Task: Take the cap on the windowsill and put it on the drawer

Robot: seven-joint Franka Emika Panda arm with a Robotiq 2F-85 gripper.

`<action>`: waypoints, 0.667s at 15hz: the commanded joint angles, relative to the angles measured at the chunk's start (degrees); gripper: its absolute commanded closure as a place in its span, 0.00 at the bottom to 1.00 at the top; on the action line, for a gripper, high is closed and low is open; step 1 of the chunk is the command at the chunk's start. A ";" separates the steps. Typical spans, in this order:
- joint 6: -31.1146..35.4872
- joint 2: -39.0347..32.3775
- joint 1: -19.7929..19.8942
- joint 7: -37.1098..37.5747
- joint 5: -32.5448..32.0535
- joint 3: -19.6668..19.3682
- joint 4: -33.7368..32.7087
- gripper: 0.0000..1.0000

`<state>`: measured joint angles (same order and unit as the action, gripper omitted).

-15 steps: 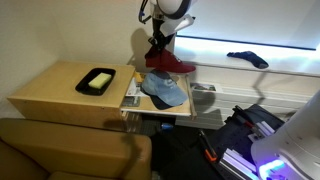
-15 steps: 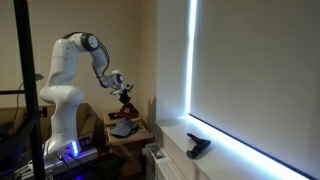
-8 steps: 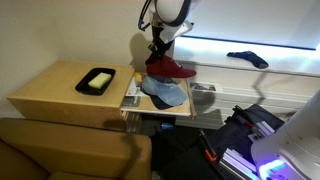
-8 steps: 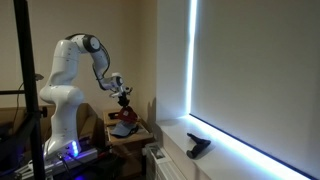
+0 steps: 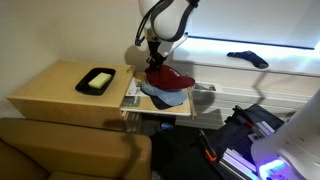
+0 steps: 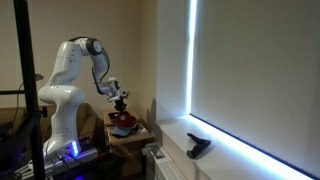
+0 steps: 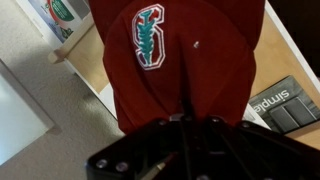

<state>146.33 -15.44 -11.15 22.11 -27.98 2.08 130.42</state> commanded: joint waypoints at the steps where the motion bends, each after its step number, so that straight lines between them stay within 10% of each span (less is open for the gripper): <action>1: 0.11 -1.77 -1.70 0.75 -2.67 -1.65 -0.15 0.99; 6: -0.68 -2.92 -2.31 -1.25 -1.06 -0.89 0.00 1.00; 7: -0.98 -3.04 -2.69 -0.64 -1.39 -1.15 -0.26 0.70; 10: -2.80 -2.78 -2.27 -1.06 2.34 -0.64 -0.90 0.56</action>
<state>145.91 -18.28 -13.18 21.99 -28.49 1.48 130.41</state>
